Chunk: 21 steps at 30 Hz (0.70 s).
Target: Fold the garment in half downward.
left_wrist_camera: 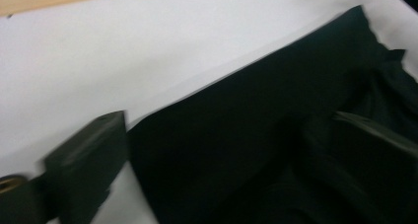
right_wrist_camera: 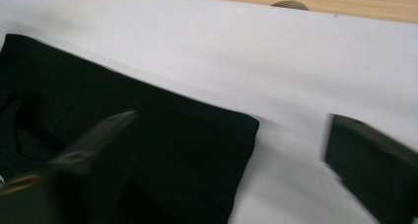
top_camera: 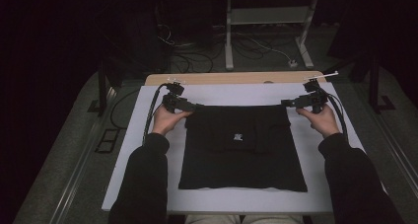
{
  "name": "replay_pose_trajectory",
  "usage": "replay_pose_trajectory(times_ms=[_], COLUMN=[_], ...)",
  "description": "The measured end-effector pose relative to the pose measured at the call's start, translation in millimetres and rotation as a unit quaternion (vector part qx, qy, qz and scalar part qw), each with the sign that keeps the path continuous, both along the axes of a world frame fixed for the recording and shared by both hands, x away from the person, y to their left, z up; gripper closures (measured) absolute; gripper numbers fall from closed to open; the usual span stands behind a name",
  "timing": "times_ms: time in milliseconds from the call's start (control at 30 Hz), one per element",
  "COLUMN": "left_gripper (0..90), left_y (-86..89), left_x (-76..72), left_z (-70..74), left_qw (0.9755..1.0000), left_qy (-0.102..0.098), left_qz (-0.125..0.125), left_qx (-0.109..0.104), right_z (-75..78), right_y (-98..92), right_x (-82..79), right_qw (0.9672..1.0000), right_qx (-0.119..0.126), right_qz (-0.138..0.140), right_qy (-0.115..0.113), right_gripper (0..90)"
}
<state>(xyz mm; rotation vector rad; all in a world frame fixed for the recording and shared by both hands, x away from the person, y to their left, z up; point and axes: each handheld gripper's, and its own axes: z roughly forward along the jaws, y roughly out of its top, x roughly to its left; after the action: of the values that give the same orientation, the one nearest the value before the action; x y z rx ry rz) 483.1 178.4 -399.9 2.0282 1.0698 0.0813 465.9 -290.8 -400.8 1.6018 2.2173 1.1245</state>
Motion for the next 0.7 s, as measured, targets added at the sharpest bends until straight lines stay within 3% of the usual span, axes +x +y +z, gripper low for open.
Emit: replay_pose_trajectory(times_ms=[267, 333, 433, 467, 700], left_gripper=[0.0, 0.0, 0.0, 0.0, 0.0], left_y=[-9.3, -12.1, -16.8, -19.4, -25.8], left_x=[-9.3, -11.8, -14.2, -15.3, -17.1], left_z=[9.5, 11.5, 12.8, 12.6, 8.1], left_qw=[0.9996, 0.9989, 0.9983, 0.9983, 0.9974], left_qy=[-0.014, -0.017, -0.020, -0.020, -0.024], left_qz=[-0.021, -0.043, -0.054, -0.049, -0.057], left_qx=[-0.008, -0.009, -0.014, -0.024, -0.038], right_z=[10.4, 11.3, 12.4, 12.8, 11.5], right_y=[-2.4, -0.6, 3.5, 5.5, 21.4], right_x=[-8.8, -10.2, -12.1, -12.6, -15.5], right_qw=[0.9998, 0.9996, 0.9992, 0.9991, 0.9977], right_qx=[0.012, 0.012, 0.010, 0.011, 0.006], right_qz=[0.017, 0.024, 0.038, 0.042, 0.067], right_qy=[-0.001, 0.001, -0.001, -0.001, -0.005], right_gripper=[0.0, 0.0, 0.0, 0.0, 0.0])
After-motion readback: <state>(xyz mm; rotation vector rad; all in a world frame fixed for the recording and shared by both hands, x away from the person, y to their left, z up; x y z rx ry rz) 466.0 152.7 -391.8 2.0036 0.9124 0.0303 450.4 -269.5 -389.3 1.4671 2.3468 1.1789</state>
